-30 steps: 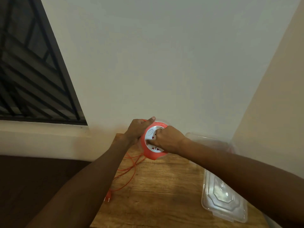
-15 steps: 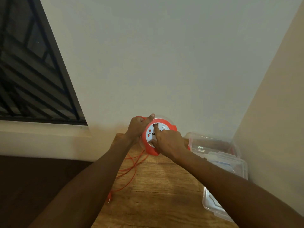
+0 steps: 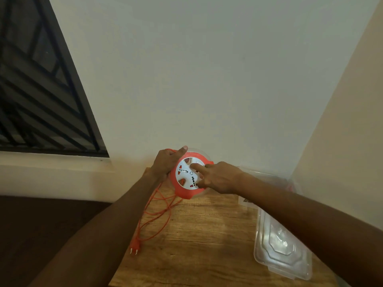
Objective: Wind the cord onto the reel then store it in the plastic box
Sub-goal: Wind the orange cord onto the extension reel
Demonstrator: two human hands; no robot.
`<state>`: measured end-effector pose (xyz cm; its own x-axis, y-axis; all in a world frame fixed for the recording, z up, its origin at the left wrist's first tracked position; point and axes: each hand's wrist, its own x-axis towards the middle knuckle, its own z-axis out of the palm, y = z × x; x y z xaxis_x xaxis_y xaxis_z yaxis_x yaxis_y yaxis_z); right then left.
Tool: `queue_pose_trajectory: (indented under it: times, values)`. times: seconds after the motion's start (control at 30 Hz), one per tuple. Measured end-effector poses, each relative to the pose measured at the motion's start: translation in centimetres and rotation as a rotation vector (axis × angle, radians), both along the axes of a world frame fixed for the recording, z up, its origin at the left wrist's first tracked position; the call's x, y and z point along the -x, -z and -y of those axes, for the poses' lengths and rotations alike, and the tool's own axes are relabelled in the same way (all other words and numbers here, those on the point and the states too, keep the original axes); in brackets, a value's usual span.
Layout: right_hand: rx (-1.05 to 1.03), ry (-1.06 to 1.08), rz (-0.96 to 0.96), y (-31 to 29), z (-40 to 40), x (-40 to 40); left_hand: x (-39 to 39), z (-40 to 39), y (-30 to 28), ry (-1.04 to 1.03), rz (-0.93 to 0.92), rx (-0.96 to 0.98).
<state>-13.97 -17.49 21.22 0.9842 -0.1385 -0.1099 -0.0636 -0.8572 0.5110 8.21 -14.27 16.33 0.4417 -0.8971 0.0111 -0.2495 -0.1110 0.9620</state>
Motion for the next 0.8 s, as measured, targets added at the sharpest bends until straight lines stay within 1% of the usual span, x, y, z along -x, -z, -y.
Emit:
queue_pose_trajectory:
  times: [0.17, 0.3, 0.43, 0.53, 0.63, 0.8]
  values:
    - [0.109, -0.097, -0.180, -2.7, -0.8, -1.2, 0.3, -0.1, -0.8, 0.069, 0.050, -0.021]
    - [0.212, -0.153, -0.195, -3.6, -1.3, -1.6, 0.7, -0.1, -0.8, 0.068, 0.041, -0.013]
    - [0.312, -0.186, -0.250, -3.3, -1.4, -2.3, 0.6, 0.0, -0.9, 0.070, 0.058, -0.011]
    - [0.277, -0.139, -0.234, -3.7, -1.4, -2.9, 0.4, -0.1, -0.8, 0.046, -0.004, -0.009]
    - [0.240, -0.081, -0.229, -3.9, -1.5, -3.3, 0.5, 0.1, -0.8, 0.038, -0.015, -0.013]
    - [0.308, -0.073, -0.267, -3.5, -1.8, -3.8, 0.5, 0.2, -1.0, 0.051, -0.080, 0.000]
